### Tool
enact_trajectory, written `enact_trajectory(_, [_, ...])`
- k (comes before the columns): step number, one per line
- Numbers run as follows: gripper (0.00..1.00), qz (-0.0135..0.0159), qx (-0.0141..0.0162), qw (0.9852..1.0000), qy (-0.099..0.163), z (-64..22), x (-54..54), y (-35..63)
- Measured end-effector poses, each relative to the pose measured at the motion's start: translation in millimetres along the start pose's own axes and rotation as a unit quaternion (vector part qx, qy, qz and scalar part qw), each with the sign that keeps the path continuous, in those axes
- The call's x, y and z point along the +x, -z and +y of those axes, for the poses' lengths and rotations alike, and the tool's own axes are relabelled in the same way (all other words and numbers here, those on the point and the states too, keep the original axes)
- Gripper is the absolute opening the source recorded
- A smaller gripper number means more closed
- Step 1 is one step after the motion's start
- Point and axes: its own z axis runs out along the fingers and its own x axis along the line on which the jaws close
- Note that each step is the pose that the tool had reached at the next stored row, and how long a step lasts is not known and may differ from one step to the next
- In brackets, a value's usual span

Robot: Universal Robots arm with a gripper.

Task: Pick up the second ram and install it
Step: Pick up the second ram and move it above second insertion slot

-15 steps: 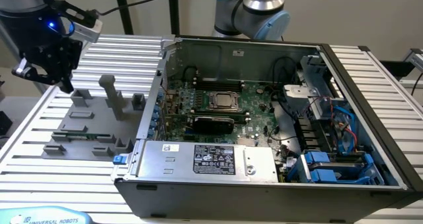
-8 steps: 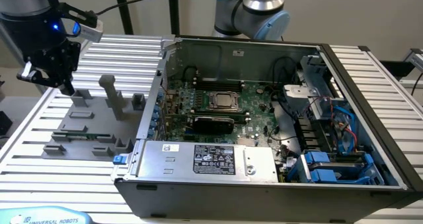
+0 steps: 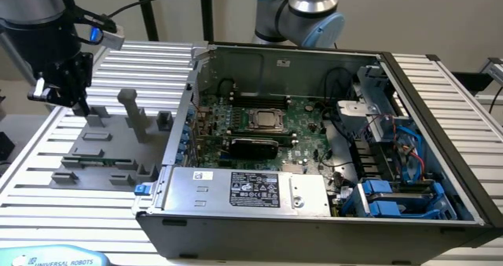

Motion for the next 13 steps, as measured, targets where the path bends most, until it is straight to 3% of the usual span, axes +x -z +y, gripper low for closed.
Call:
enact_trajectory(6, [0.11, 0.0022, 0.0019, 0.9993, 0.036, 0.3, 0.8, -5.1])
enact_trajectory(10, [0.11, 0.0010, 0.0093, 0.9992, 0.039, 4.4, 4.7, -9.8])
enact_trajectory(13, [0.11, -0.0002, 0.0177, 0.9991, 0.039, 7.5, 7.6, -12.8])
